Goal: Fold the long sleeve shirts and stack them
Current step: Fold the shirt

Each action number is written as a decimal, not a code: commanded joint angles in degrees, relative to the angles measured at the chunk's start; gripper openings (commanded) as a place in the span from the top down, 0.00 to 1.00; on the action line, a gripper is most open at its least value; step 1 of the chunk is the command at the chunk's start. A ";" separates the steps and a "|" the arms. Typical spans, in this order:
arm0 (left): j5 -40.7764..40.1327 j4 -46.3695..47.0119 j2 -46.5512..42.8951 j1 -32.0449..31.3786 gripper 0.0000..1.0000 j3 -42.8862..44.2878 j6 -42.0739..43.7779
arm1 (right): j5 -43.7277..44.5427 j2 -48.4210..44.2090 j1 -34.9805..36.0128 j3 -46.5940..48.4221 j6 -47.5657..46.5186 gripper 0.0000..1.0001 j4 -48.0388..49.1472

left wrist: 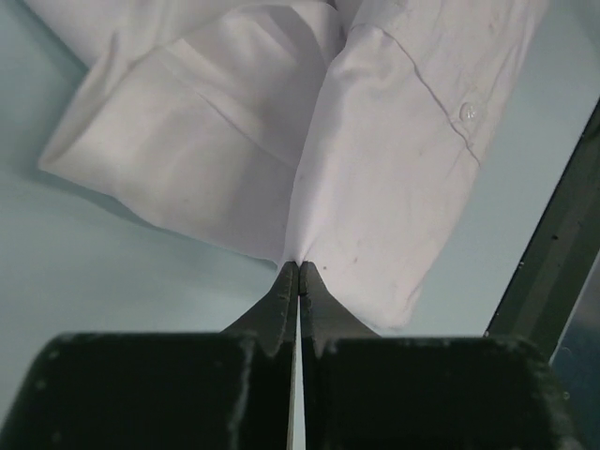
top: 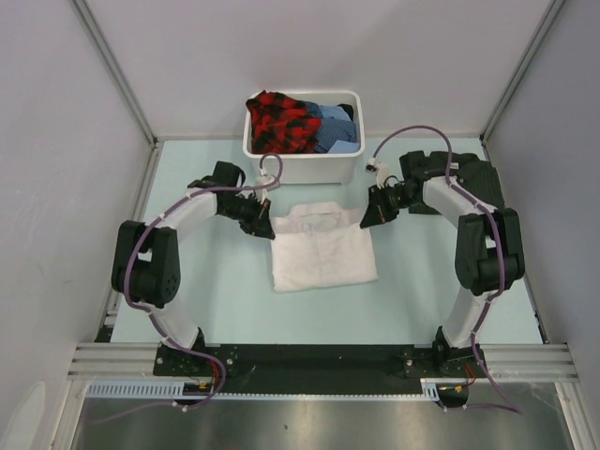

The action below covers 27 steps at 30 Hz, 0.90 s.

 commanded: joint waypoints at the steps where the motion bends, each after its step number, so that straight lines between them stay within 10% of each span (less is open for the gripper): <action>1: -3.20 4.27 1.65 1.37 1.00 5.39 -1.23 | 0.25 2.82 -0.92 5.52 3.69 1.00 4.78; 27: -13.29 17.71 13.25 2.25 1.00 18.06 -9.58 | 3.15 19.52 -4.17 23.98 10.28 1.00 13.74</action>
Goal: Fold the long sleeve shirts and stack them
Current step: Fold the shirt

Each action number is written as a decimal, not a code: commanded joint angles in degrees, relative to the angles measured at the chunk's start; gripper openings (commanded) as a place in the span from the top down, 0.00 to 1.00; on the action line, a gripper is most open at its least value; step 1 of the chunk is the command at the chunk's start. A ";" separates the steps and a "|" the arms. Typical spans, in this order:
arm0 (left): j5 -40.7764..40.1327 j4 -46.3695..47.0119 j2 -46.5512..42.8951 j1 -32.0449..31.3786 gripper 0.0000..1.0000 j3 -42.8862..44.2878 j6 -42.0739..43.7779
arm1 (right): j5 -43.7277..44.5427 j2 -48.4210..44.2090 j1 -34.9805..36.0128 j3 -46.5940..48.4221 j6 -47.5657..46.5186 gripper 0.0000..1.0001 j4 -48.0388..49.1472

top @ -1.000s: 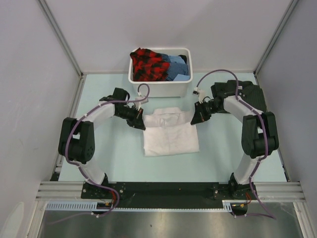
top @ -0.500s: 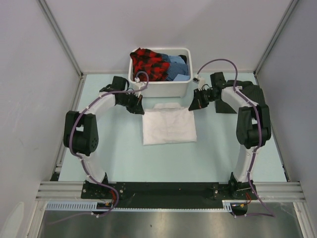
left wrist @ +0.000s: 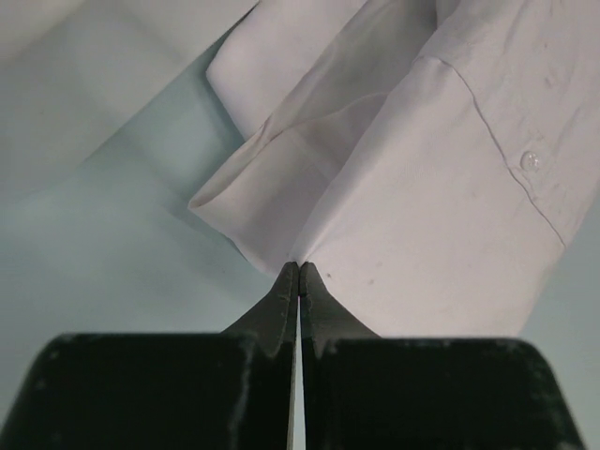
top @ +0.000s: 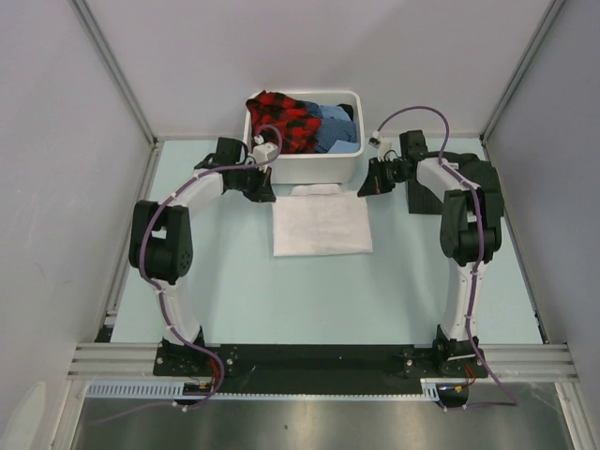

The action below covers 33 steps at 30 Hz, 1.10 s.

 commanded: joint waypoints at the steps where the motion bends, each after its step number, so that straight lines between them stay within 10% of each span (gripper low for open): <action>1: -4.74 6.42 1.43 0.59 1.00 2.56 -3.68 | 1.84 2.32 -1.22 4.33 2.59 1.00 6.03; 25: -14.67 11.79 8.91 -0.64 1.00 9.51 -8.69 | 6.06 11.64 -1.22 11.37 7.25 1.00 12.36; 33: -9.06 13.19 5.48 2.60 0.84 3.01 -15.90 | 5.62 10.68 -0.26 10.23 12.43 1.00 15.00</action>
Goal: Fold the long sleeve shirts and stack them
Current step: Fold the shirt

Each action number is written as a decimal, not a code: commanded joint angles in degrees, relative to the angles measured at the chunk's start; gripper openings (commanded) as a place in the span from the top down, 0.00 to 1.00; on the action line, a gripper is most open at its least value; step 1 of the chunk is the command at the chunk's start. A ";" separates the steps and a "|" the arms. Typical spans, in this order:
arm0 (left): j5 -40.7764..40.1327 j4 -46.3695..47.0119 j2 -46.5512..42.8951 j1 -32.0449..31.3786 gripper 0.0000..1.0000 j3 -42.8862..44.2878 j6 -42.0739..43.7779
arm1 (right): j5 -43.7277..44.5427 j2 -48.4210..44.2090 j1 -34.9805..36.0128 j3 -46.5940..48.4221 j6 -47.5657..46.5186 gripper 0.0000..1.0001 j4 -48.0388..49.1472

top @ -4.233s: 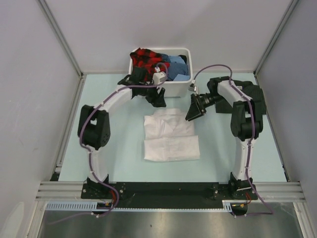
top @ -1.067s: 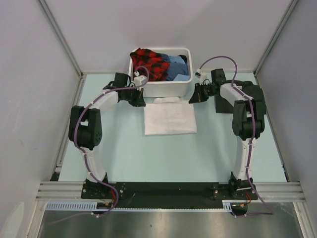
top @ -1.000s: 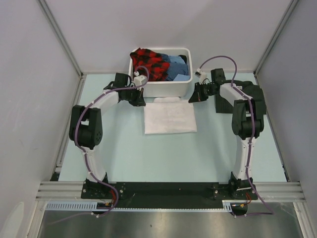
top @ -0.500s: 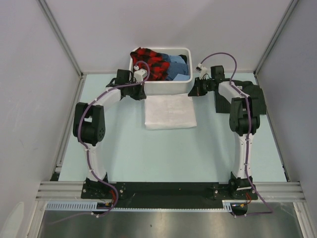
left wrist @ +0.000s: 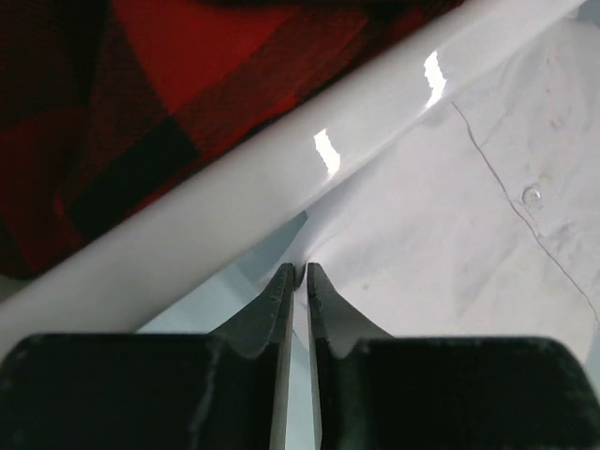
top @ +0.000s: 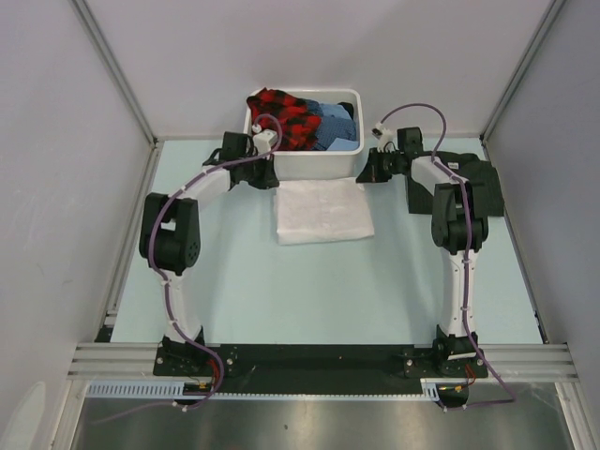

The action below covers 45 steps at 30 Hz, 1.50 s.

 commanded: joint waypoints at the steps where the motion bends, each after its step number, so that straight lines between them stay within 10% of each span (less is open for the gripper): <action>1: 2.02 3.27 -1.97 4.12 0.81 -3.55 -8.02 | 0.92 -0.65 0.62 0.35 4.19 1.00 3.98; 17: 14.34 11.96 -9.98 7.02 0.35 -22.36 -28.60 | 1.62 -0.91 2.11 -4.93 11.67 1.00 8.29; 24: 18.66 23.12 -9.10 5.35 0.39 -25.44 -38.17 | 1.79 -1.17 2.46 -5.55 13.96 1.00 9.08; 32: 17.07 25.86 -4.35 4.99 0.72 -24.83 -41.88 | 2.50 -0.47 2.29 -4.93 14.49 1.00 8.73; 45: 25.95 29.63 -11.30 8.87 0.32 -29.92 -44.16 | 2.24 -0.56 2.82 -4.40 14.31 1.00 7.67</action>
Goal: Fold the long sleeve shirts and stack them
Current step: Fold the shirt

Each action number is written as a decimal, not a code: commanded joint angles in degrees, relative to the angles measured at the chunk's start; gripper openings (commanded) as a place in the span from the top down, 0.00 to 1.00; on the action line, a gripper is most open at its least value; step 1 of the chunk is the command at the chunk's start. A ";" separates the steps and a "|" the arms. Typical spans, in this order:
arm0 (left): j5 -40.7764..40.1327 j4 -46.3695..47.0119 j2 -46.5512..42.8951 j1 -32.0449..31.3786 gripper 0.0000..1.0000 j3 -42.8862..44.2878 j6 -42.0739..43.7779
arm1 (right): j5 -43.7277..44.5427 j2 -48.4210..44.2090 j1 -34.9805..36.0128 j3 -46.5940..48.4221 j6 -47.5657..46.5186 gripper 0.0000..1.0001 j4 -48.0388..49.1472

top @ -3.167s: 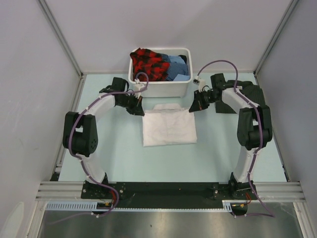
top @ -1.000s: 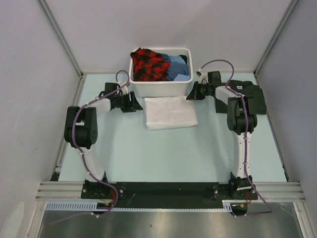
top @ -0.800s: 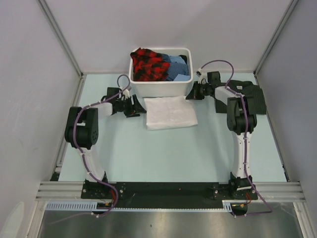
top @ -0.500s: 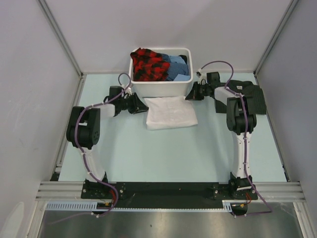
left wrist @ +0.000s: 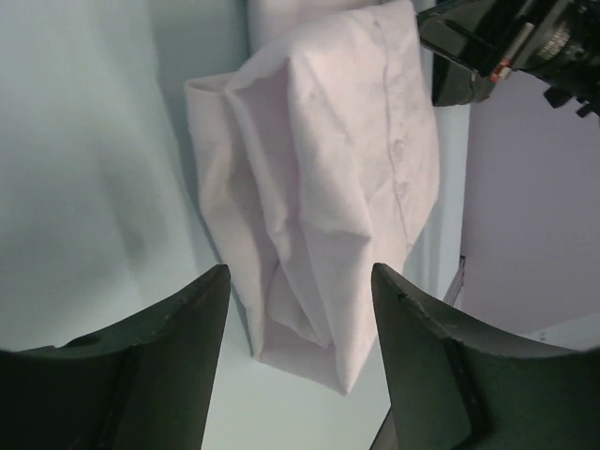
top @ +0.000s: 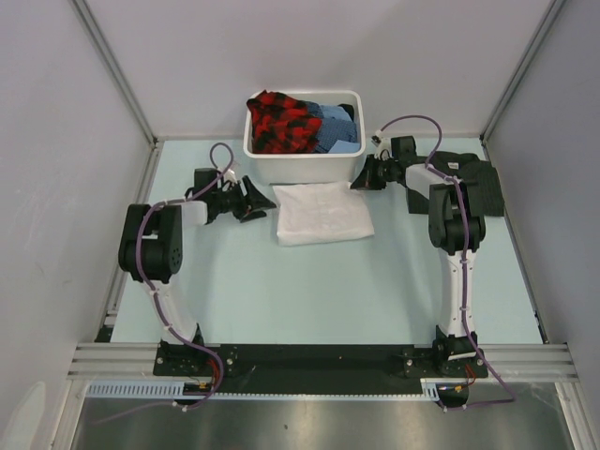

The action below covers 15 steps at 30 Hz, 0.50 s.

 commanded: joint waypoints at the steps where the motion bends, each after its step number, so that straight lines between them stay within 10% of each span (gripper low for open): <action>1: 5.93 7.08 -4.19 -0.99 0.32 -0.83 -3.71 | -0.17 -0.56 0.83 1.21 -0.03 1.00 0.61; 8: -0.56 6.41 -0.42 -3.02 0.39 0.57 -5.74 | -0.78 -0.12 0.91 1.83 0.94 1.00 0.88; 15: -8.21 -1.43 4.24 -2.49 1.00 7.32 -2.23 | -0.87 1.81 0.91 4.46 1.20 1.00 -0.44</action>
